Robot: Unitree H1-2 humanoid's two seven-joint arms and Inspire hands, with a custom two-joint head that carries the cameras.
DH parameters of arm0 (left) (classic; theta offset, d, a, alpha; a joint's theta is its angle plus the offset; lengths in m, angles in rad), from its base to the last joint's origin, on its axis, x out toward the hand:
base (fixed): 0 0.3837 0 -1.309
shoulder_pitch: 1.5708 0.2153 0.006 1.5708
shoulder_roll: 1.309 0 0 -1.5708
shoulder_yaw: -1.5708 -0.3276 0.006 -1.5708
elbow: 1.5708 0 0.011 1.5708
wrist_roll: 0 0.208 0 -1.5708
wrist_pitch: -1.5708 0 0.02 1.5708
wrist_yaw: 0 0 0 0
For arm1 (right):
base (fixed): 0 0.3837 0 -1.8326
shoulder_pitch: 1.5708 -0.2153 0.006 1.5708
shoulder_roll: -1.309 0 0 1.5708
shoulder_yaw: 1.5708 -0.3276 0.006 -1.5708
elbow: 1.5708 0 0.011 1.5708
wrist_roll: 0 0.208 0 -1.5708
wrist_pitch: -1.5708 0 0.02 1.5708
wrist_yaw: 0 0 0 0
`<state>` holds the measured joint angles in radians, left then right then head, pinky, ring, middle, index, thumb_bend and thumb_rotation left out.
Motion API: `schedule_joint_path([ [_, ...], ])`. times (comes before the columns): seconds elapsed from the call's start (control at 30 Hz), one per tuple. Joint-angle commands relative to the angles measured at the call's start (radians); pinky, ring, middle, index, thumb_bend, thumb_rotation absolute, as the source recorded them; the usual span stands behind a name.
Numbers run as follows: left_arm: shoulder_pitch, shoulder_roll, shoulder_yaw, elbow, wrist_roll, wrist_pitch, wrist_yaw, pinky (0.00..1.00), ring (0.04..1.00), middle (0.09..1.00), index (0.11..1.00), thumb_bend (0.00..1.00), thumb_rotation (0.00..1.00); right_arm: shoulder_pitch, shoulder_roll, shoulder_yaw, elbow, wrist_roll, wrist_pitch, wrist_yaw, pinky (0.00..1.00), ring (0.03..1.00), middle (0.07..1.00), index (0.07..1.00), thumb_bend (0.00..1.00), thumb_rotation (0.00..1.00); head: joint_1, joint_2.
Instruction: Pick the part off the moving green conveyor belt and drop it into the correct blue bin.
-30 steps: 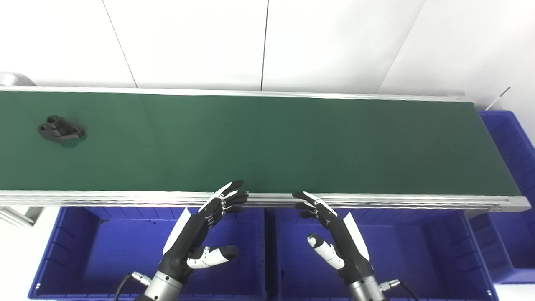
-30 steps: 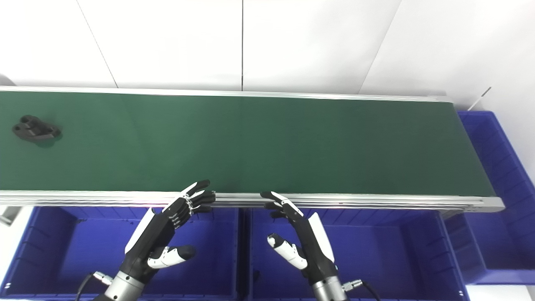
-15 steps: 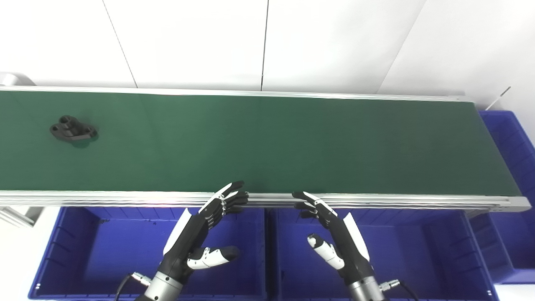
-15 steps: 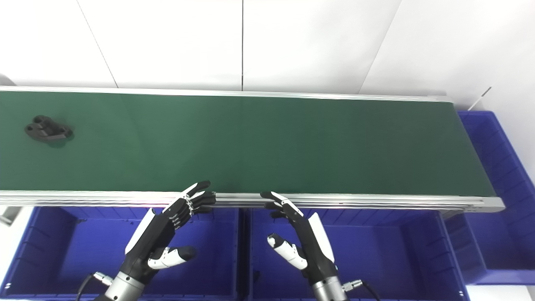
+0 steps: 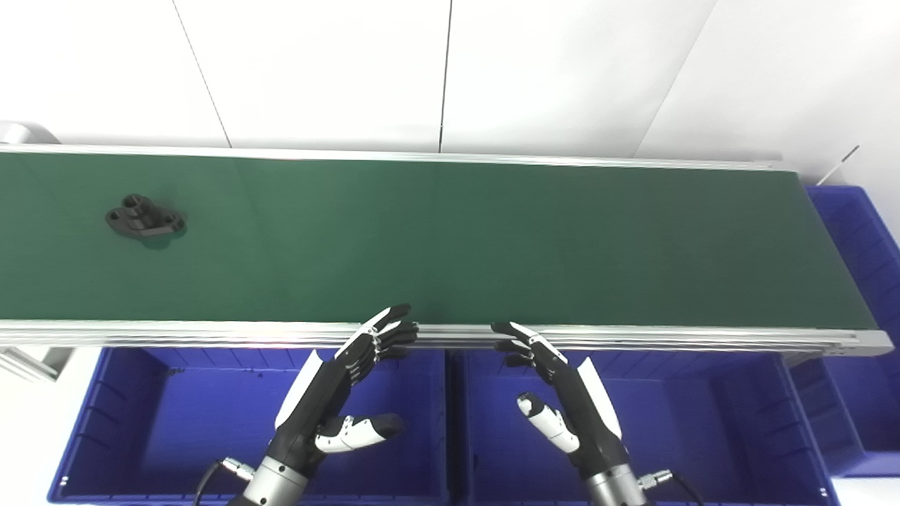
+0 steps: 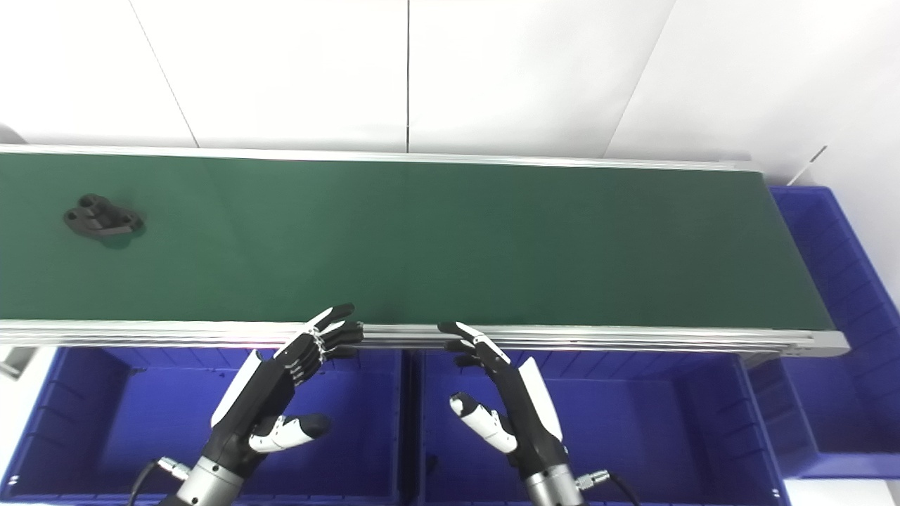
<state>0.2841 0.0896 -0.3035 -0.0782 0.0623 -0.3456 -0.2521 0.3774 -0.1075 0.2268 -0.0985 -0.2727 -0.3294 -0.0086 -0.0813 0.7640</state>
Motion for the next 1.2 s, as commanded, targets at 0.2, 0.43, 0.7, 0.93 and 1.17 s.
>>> schedule_joint_path([
  [0.2, -0.005, -0.009, -0.008, 0.05, -0.012, -0.084, 0.004, 0.78, 0.838, 0.846, 0.892, 0.88, 0.67, -0.001, -0.001, -0.004, 0.052, 0.019, -0.065, -0.003, 0.74, 0.8, 0.863, 0.824, 0.81, 1.0, 0.062, -0.111],
  [0.43, -0.022, -0.029, -0.019, 0.132, 0.014, -0.123, 0.022, 0.74, 0.804, 0.823, 0.864, 0.88, 0.64, -0.022, -0.02, -0.012, 0.148, 0.036, -0.136, -0.018, 0.7, 0.787, 0.859, 0.817, 0.8, 1.0, 0.116, -0.205],
  [0.7, -0.044, -0.039, -0.027, 0.186, 0.017, -0.123, 0.037, 0.73, 0.798, 0.802, 0.843, 0.9, 0.6, -0.053, -0.048, 0.013, 0.202, 0.043, -0.14, -0.064, 0.67, 0.77, 0.848, 0.801, 0.81, 1.0, 0.151, -0.259],
  [0.93, -0.049, -0.041, -0.033, 0.196, 0.012, -0.123, 0.043, 0.73, 0.795, 0.796, 0.84, 0.92, 0.6, -0.061, -0.069, 0.04, 0.21, 0.054, -0.14, -0.092, 0.68, 0.779, 0.848, 0.802, 0.79, 1.0, 0.165, -0.268],
  [1.17, -0.051, -0.036, -0.04, 0.203, 0.016, -0.123, 0.05, 0.72, 0.796, 0.798, 0.839, 0.93, 0.59, -0.067, -0.084, 0.064, 0.222, 0.057, -0.14, -0.119, 0.66, 0.771, 0.849, 0.803, 0.81, 1.0, 0.161, -0.283],
])
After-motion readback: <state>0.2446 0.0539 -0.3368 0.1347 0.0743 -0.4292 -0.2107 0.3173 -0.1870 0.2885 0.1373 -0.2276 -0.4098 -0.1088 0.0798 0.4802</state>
